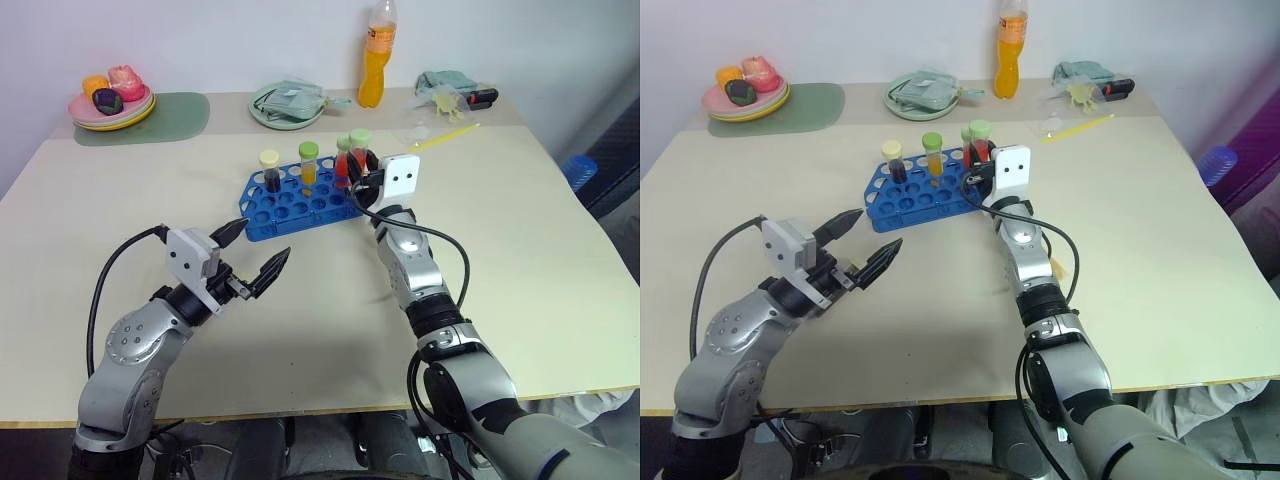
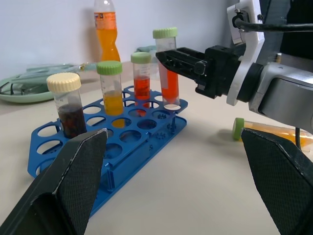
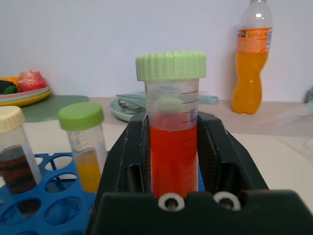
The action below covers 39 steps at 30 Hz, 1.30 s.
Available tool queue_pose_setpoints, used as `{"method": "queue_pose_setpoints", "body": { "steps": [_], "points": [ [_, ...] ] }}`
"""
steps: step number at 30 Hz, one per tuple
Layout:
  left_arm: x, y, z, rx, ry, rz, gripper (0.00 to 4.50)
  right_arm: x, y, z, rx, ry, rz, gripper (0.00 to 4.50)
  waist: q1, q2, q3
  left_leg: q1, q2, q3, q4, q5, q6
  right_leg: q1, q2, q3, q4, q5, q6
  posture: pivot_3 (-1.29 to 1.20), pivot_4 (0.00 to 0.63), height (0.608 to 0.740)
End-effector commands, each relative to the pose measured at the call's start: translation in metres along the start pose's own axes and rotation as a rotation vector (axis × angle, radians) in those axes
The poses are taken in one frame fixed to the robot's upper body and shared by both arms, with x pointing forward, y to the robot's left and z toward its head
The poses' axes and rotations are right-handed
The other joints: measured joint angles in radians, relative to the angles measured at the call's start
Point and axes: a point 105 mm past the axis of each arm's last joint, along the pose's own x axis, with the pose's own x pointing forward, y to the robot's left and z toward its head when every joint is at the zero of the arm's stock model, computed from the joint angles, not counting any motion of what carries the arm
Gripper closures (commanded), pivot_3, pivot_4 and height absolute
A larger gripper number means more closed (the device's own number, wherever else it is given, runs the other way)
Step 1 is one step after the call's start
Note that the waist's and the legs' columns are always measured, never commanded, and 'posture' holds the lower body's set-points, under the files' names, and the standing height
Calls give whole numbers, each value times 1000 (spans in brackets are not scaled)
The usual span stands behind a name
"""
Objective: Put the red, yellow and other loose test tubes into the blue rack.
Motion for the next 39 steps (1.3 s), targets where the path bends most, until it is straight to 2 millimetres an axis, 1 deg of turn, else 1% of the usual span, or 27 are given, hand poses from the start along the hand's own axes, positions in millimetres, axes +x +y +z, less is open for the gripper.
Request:
{"method": "queue_pose_setpoints", "body": {
  "steps": [1,11,20,27,35,38,39],
  "points": [
    [-2,-4,12,22,-44,-11,0,-1,0,1,-3,-13,-3,3371,0,0,0,0,0,0,0,0,0,0,0,0,0,0,0,0,150,729],
    [-2,-4,12,24,-46,-12,0,-5,-11,-2,-35,-10,-56,3371,2,0,0,0,0,0,0,0,0,1,0,0,0,0,0,0,150,729],
    [-1,-4,13,23,-48,-13,0,-7,-6,-4,-31,-5,-32,3371,1,0,0,1,0,0,0,0,0,1,0,0,0,0,0,0,150,729],
    [-1,-4,13,23,-52,-10,0,-6,7,-4,-14,-10,20,3371,0,0,0,1,0,0,0,0,0,1,0,0,0,0,0,0,150,729],
    [-2,-4,12,20,-51,-8,0,-4,2,-8,-21,6,-4,3371,0,1,0,1,0,0,0,0,0,1,0,0,0,0,0,0,150,729],
    [-3,-4,12,18,-49,-6,0,-5,0,-7,-4,2,-2,2202,0,1,0,1,0,0,0,0,0,1,0,0,0,0,0,0,150,729],
    [-3,-4,11,18,-49,-6,0,-6,-1,-3,-10,-13,-5,1686,0,1,0,1,0,0,0,0,0,1,0,0,0,0,0,0,150,729]
  ]
}}
